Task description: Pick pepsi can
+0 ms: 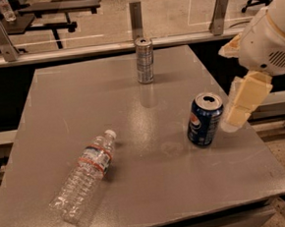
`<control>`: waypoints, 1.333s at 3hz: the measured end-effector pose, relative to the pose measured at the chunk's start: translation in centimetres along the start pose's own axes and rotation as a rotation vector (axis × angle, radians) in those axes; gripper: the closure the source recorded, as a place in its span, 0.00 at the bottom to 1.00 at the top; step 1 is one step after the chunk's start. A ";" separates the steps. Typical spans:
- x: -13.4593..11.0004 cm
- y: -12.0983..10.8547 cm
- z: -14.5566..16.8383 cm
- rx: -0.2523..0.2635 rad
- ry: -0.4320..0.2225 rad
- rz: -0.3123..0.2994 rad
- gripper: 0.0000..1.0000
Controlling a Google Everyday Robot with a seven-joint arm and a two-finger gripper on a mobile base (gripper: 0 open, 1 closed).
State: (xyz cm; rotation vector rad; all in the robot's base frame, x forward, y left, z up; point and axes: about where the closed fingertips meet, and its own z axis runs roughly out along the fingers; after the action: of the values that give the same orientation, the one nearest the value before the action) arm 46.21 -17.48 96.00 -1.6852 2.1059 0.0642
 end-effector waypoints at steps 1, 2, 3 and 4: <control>-1.5 0.5 2.7 -0.042 -0.071 -0.008 0.00; -1.7 1.3 6.0 -0.094 -0.123 -0.012 0.00; -1.3 1.8 6.2 -0.109 -0.123 -0.024 0.03; -1.3 2.1 6.1 -0.121 -0.132 -0.038 0.24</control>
Offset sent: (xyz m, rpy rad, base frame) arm 0.0149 0.0455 -0.0577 0.1585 0.0584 0.0759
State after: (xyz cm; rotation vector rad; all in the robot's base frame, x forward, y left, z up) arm 46.33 -13.88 90.45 -1.7394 2.0075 0.2889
